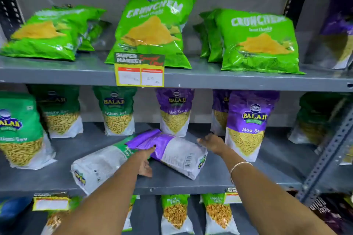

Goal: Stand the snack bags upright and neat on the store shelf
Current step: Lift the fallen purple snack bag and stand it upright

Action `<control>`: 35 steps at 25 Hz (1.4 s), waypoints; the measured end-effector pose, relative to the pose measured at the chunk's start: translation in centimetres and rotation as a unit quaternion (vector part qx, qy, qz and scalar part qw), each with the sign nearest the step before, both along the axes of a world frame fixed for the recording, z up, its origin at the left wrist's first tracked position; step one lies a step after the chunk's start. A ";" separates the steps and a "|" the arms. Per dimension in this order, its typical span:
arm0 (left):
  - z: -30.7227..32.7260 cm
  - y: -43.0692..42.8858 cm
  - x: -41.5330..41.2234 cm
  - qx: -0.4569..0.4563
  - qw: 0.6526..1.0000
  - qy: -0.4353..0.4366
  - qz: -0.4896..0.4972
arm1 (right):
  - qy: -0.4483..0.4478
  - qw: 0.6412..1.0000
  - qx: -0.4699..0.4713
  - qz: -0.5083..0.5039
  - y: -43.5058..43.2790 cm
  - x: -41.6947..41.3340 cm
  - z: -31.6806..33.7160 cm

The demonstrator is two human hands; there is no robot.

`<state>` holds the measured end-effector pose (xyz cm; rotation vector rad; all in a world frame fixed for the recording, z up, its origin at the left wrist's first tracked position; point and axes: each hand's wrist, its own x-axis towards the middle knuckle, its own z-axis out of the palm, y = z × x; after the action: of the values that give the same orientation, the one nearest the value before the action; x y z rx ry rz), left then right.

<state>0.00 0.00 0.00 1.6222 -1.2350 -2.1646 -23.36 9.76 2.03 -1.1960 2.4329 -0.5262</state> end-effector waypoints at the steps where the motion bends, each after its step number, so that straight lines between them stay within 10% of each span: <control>1: -0.2 0.1 -1.1 0.006 0.999 0.027 0.033 | -0.023 1.000 0.009 0.003 -0.7 -0.7 -0.5; 11: -0.2 -2.1 -2.7 0.032 0.976 0.128 0.175 | -0.237 0.962 0.107 0.085 -2.6 -3.4 -1.0; 18: 6.4 -3.4 -2.5 -0.108 0.990 0.082 0.045 | -0.210 0.966 0.100 0.111 -1.6 -1.6 0.8; 24: 8.2 -4.8 -5.6 -0.267 0.960 0.086 -0.019 | -0.224 0.971 -0.085 0.000 -2.9 -0.6 -2.4; 35: 3.5 -4.9 -4.3 -0.232 0.955 0.014 -0.183 | -0.166 0.974 -0.122 -0.092 -3.6 0.7 -3.8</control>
<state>-4.31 -4.86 3.50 1.2385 -1.9820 -1.8546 -22.64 6.15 -1.78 -0.8856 2.2441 -1.0189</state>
